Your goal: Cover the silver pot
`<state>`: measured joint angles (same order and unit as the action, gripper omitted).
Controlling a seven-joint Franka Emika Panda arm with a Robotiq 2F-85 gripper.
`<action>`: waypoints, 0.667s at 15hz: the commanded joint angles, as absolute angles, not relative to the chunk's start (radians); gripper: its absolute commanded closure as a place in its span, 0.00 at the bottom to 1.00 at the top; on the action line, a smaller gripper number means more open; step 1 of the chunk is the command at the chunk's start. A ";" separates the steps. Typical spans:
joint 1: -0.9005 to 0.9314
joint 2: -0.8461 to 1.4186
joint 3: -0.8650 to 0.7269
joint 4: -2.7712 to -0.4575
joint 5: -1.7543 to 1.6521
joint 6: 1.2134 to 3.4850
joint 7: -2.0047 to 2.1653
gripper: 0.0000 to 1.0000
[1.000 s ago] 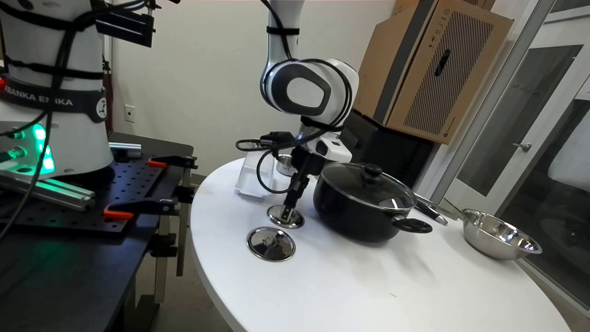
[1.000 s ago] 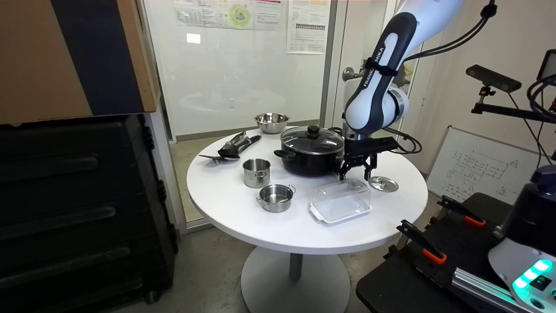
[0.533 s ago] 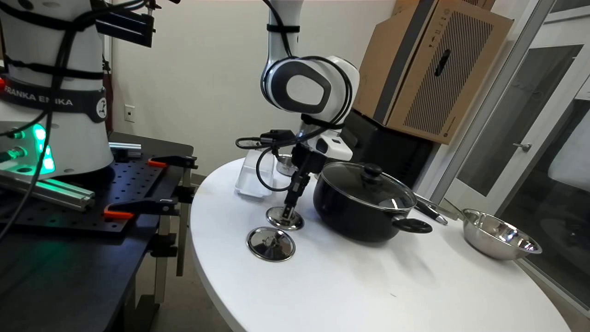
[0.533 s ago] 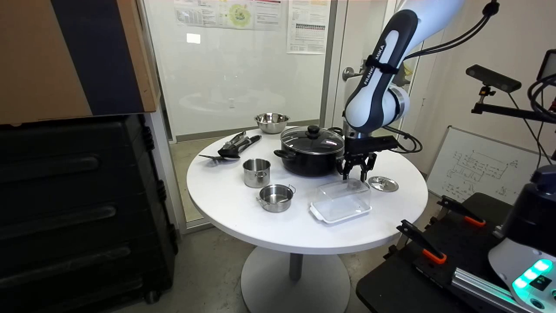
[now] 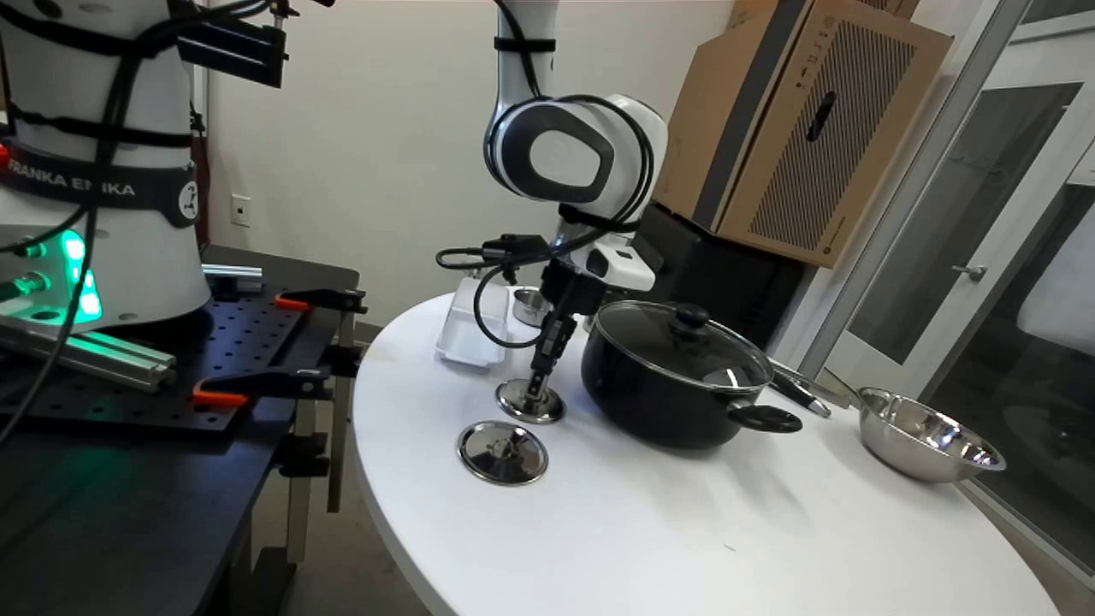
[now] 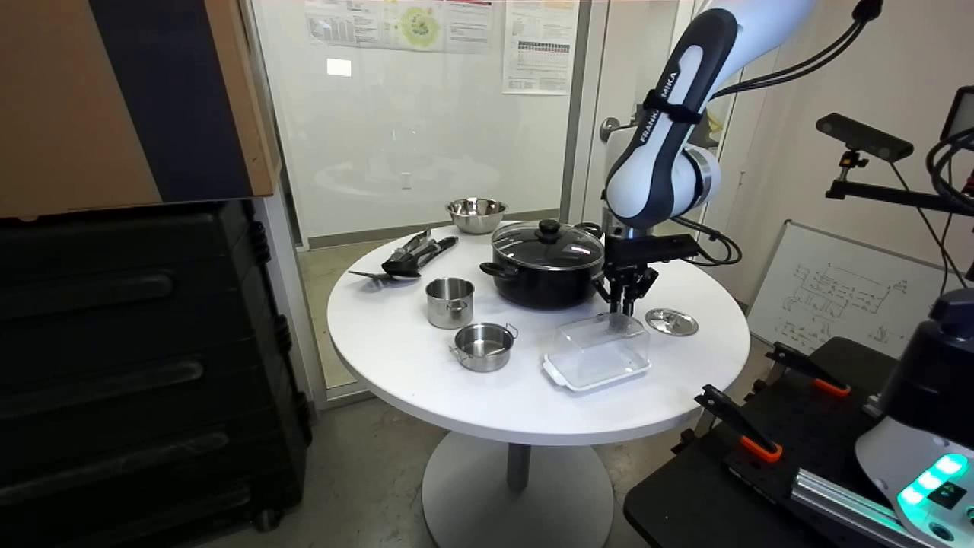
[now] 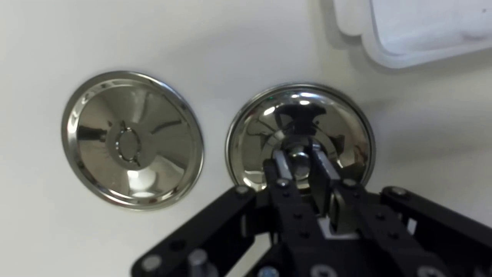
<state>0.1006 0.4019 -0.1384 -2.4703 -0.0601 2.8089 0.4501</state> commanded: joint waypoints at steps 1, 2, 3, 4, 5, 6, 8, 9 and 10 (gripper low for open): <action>0.114 0.379 -0.142 -2.498 -0.032 2.825 0.437 0.95; 0.115 0.370 -0.141 -2.504 -0.034 2.824 0.434 0.95; 0.119 0.358 -0.143 -2.511 -0.039 2.826 0.435 0.95; 0.124 0.331 -0.145 -2.525 -0.048 2.825 0.428 0.95; 0.127 0.306 -0.146 -2.540 -0.054 2.827 0.425 0.95; 0.132 0.270 -0.149 -2.559 -0.065 2.829 0.418 0.95; 0.138 0.203 -0.151 -2.592 -0.090 2.824 0.402 0.95; 0.141 0.175 -0.152 -2.605 -0.107 2.824 0.401 0.95; 0.141 0.150 -0.147 -2.616 -0.122 2.823 0.400 0.95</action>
